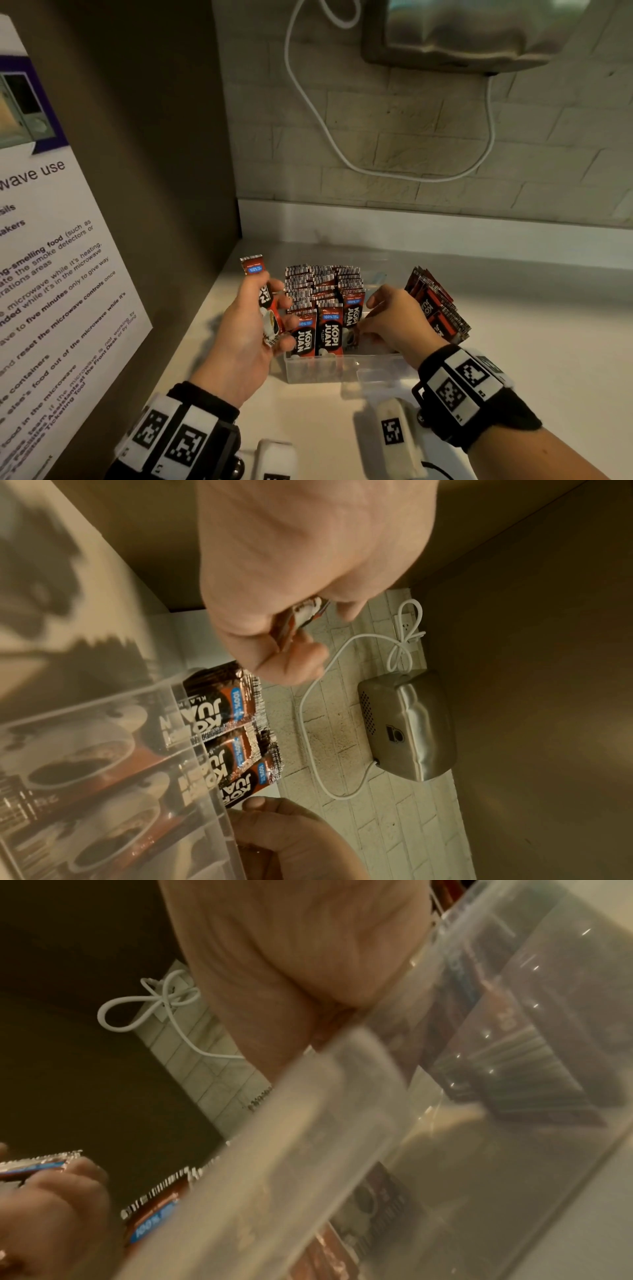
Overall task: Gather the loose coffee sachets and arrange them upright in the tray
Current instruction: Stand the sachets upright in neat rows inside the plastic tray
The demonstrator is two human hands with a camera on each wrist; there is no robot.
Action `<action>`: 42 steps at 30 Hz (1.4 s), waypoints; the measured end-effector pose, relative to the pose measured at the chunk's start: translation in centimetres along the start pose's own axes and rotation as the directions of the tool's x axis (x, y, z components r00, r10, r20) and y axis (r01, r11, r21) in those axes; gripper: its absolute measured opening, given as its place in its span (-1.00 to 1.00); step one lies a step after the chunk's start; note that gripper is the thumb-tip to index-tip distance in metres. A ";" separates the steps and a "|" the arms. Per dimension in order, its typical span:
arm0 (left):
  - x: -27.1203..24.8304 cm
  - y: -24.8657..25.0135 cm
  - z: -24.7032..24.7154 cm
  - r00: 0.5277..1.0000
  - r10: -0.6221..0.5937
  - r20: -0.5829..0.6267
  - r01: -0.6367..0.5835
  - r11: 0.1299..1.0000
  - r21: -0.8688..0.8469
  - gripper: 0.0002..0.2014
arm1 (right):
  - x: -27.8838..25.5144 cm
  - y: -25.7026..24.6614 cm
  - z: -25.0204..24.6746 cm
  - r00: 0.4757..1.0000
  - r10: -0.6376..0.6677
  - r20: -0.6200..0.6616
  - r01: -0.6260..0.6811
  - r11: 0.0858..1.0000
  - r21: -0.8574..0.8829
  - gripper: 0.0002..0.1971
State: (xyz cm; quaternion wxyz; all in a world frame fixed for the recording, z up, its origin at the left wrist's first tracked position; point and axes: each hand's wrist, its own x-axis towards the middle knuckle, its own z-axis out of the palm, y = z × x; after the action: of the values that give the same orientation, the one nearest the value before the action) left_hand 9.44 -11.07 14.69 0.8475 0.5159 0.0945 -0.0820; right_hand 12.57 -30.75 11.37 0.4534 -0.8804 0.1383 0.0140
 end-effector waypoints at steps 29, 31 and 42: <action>-0.3 0.7 1.3 0.980 0.095 0.172 -0.087 0.995 -0.051 -0.68 | -6.1 -2.5 -3.7 0.880 -0.470 -0.071 0.402 0.657 0.638 -0.60; -0.5 0.5 1.5 0.982 0.099 0.158 -0.084 0.992 -0.098 -0.78 | -6.0 -2.1 -3.3 0.914 -0.404 -0.030 0.309 0.648 0.696 -0.64; -1.3 -0.2 2.6 0.937 0.101 0.333 -0.186 0.955 0.232 -0.85 | -6.5 -3.4 -2.8 0.916 -0.400 0.041 0.189 0.518 0.835 -0.90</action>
State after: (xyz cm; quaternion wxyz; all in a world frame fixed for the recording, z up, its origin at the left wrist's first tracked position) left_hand 8.29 -13.44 16.05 0.7802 0.6081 -0.0930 -0.1133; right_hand 6.89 -29.65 16.71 0.8153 -0.5733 -0.0761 -0.0281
